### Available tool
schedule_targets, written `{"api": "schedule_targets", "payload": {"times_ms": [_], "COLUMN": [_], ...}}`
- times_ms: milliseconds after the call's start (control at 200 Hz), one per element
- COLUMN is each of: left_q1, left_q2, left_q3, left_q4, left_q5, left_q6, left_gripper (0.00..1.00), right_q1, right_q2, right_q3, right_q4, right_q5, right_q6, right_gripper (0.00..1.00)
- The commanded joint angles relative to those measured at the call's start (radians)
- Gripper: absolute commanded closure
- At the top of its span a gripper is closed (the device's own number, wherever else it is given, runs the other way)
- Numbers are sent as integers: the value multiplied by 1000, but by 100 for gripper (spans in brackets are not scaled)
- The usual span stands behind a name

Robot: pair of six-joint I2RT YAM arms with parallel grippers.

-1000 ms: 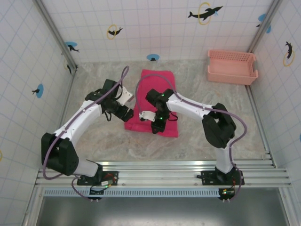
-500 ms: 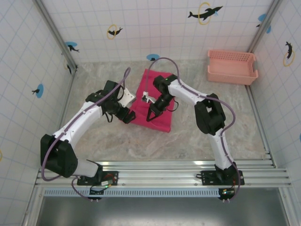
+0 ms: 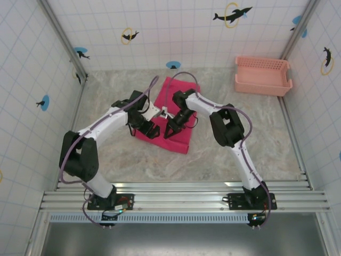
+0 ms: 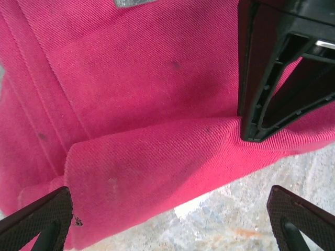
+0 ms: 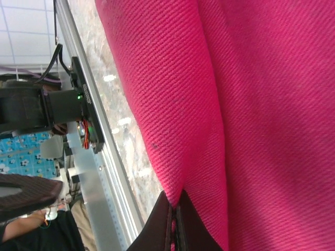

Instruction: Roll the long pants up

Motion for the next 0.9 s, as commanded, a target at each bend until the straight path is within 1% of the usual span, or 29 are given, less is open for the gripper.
{"api": "schedule_targets", "payload": {"times_ms": [0, 180, 225, 300, 390, 425, 490, 505, 530, 545, 570, 610, 651, 741, 761, 781, 896], "left_q1": [-7, -11, -10, -11, -12, -12, -13, -15, -15, -16, -16, -17, -17, -18, -19, -19, -21], "left_q2": [65, 111, 121, 160, 230, 258, 294, 300, 305, 310, 316, 326, 332, 343, 345, 346, 347], "left_q3": [42, 15, 5, 8, 37, 55, 77, 81, 84, 86, 88, 92, 91, 94, 95, 98, 110], "left_q4": [3, 49, 66, 74, 60, 44, 20, 17, 13, 10, 7, 6, 13, 23, 24, 22, 14], "left_q5": [-12, -13, -34, -79, -105, -124, -130, -136, -147, -148, -147, -152, -147, -125, -122, -121, -123], "left_q6": [-59, -116, -155, -180, -207, -225, -234, -239, -245, -246, -247, -250, -255, -262, -263, -263, -260], "left_gripper": [3, 2, 3, 2, 3, 2, 2, 2, 2, 3, 2, 2, 2, 3, 2, 3, 3], "right_q1": [-8, -14, -13, -8, 1, 2, 14, 17, 21, 22, 22, 19, 17, 38, 47, 57, 150], "right_q2": [33, 44, 48, 57, 43, 26, -77, -105, -146, -160, -217, -274, -321, -412, -428, -444, -531], "right_q3": [65, 81, 84, 89, 74, 64, -15, -36, -67, -83, -107, -147, -184, -270, -286, -306, -444], "right_q4": [51, 106, 114, 119, 133, 138, 203, 218, 241, 252, 265, 286, 296, 304, 299, 297, 309], "right_q5": [19, 77, 96, 117, 155, 200, 365, 396, 466, 496, 537, 578, 593, 649, 649, 699, 822], "right_q6": [16, 68, 77, 81, 85, 86, 102, 102, 102, 102, 97, 92, 78, 20, 1, -15, -108], "right_gripper": [100, 100, 100, 100, 100, 100, 100, 93, 78, 72, 65, 59, 51, 43, 43, 43, 42]}}
